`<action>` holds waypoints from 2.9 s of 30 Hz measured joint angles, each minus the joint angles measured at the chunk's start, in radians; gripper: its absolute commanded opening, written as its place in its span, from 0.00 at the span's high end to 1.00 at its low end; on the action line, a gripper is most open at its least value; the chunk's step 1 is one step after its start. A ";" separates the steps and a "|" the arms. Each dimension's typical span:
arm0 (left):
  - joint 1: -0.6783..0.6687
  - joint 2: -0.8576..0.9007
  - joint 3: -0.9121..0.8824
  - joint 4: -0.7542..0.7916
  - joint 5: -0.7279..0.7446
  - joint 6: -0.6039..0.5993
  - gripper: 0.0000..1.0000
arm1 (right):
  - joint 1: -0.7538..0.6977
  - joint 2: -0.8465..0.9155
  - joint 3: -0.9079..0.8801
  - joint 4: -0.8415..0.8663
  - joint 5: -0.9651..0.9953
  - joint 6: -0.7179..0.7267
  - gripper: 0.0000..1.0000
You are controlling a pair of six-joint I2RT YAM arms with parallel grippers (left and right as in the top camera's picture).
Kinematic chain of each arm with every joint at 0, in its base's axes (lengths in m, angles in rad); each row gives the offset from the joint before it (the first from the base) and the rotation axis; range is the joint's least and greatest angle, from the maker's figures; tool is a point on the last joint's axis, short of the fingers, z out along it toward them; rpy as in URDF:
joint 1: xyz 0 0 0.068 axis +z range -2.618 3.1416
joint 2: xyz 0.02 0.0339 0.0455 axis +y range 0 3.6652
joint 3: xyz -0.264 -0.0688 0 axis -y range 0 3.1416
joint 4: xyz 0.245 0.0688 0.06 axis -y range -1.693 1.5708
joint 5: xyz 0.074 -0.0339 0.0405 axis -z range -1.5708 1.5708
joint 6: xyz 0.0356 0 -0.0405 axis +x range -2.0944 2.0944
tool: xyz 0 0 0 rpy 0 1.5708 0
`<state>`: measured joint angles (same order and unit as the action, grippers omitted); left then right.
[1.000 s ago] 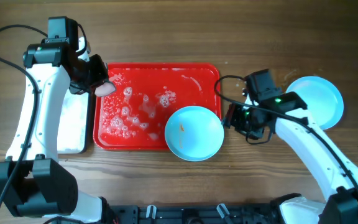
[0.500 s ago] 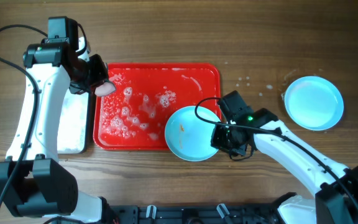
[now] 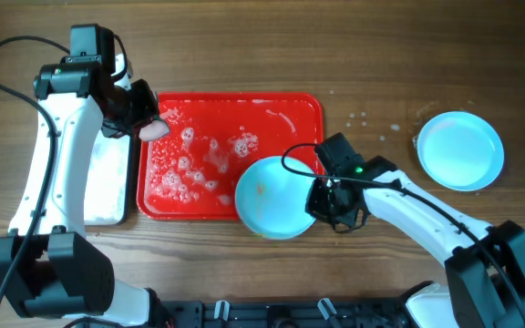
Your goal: Clean dirty plates on tray and stack at the side
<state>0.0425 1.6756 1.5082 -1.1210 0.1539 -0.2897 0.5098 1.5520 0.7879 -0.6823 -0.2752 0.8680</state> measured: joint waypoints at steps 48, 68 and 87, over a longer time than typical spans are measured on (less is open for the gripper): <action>-0.538 0.225 -0.314 0.604 0.031 -0.063 0.96 | 0.046 0.208 0.100 0.452 0.186 0.074 0.96; -0.316 0.254 -0.275 0.447 -0.142 -0.003 0.96 | 0.063 0.210 0.134 0.472 0.134 0.073 0.96; -0.362 0.271 -0.265 0.307 0.094 0.068 0.96 | 0.032 0.177 0.180 0.332 0.160 -0.154 0.54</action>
<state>-0.3191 1.9469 1.2430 -0.8143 0.2478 -0.2222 0.5415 1.7294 0.9676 -0.3504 -0.1150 0.7143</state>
